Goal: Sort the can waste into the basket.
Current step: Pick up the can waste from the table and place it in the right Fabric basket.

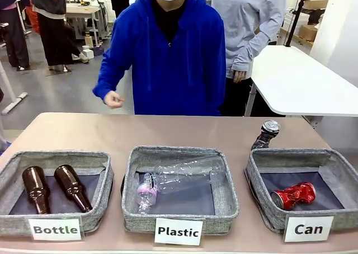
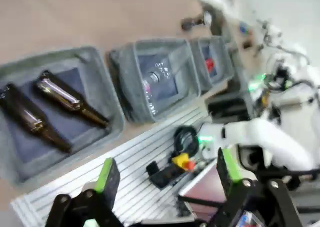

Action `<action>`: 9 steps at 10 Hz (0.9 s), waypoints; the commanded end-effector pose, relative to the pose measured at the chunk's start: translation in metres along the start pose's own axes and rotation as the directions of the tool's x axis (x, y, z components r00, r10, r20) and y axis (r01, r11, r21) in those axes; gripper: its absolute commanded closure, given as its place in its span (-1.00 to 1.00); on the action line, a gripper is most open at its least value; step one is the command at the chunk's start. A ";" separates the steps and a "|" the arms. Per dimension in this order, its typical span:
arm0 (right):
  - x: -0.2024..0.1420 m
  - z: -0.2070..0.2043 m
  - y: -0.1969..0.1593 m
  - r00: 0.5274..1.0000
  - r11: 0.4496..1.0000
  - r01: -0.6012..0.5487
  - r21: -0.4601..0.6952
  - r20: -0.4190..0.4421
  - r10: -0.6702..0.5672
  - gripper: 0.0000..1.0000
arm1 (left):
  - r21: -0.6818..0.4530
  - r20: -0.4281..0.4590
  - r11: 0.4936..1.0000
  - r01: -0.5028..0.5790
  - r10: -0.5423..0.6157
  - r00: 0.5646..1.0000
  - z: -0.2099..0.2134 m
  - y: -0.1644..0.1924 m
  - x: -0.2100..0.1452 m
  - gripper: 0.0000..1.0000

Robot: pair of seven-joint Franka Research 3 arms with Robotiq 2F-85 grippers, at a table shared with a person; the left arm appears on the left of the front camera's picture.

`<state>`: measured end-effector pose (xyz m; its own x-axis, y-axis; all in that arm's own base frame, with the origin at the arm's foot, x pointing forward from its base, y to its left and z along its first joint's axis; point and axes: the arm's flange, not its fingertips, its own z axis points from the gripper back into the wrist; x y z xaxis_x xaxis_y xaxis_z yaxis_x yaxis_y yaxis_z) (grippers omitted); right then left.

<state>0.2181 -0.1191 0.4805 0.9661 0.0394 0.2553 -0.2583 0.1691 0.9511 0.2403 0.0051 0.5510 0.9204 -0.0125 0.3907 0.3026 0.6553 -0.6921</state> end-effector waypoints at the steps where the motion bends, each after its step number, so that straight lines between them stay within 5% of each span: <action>1: -0.003 0.001 -0.001 1.000 1.000 -0.018 -0.005 -0.006 0.018 -1.00 | 0.020 -0.040 0.991 0.135 -0.134 0.990 -0.036 0.004 0.039 -1.00; 4: -0.003 0.001 -0.001 1.000 1.000 -0.018 -0.005 -0.006 0.018 -1.00 | -0.085 -0.151 0.963 0.255 -0.265 0.952 -0.095 0.014 0.100 -1.00; 7: -0.003 0.001 -0.001 1.000 1.000 -0.018 -0.005 -0.006 0.018 -1.00 | -0.266 -0.087 0.939 0.216 -0.247 0.965 -0.100 0.075 0.109 -1.00; 9: -0.003 0.001 -0.001 1.000 1.000 -0.018 -0.005 -0.006 0.018 -1.00 | -0.426 -0.002 0.874 0.236 -0.261 0.965 -0.088 0.132 0.092 -1.00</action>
<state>0.2180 -0.1192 0.4804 0.9661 0.0389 0.2551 -0.2580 0.1688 0.9513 0.3862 0.0086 0.4535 0.8290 -0.2049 0.5204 0.5580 0.3656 -0.7450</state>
